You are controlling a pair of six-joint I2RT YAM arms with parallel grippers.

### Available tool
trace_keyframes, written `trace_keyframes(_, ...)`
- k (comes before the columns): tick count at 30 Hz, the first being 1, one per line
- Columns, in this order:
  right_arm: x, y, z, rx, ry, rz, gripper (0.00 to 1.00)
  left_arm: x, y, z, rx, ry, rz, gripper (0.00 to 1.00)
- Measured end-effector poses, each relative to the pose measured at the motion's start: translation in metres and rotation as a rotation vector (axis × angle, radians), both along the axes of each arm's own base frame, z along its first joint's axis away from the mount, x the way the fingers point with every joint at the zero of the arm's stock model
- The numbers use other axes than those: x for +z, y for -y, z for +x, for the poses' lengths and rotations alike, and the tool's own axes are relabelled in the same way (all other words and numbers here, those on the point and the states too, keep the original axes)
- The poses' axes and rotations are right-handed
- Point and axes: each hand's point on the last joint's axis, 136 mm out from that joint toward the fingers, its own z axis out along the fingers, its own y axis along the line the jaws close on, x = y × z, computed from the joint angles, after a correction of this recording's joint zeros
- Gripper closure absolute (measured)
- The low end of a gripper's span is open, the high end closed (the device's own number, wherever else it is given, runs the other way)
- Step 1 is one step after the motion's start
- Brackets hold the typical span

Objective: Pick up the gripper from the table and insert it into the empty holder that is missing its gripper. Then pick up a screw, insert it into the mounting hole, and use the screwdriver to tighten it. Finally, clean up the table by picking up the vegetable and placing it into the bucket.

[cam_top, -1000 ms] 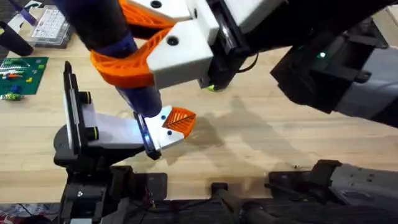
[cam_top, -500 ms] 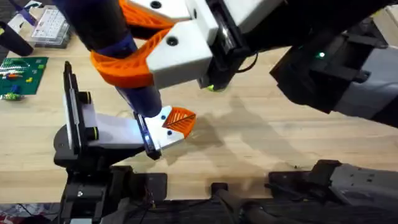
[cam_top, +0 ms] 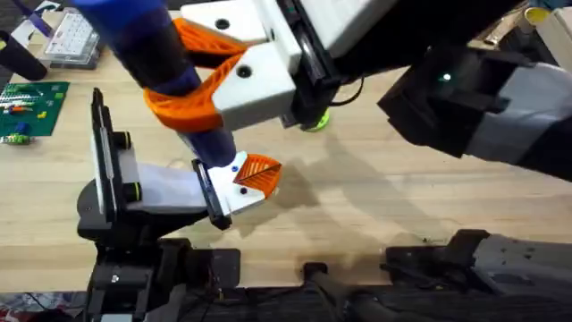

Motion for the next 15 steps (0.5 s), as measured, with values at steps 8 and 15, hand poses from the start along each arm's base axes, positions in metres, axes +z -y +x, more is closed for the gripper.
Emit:
trace_keyframes(8, -0.013, -0.004, 0.013, -0.018, -0.016, -0.023, 0.956, 0.0, 0.0, 0.0, 0.0, 0.0, 0.0, 0.983)
trace_keyframes(15, -0.011, -0.002, 0.012, -0.021, 0.024, 0.01, 0.956, 0.0, 0.0, 0.0, 0.0, 0.0, 0.0, 0.983)
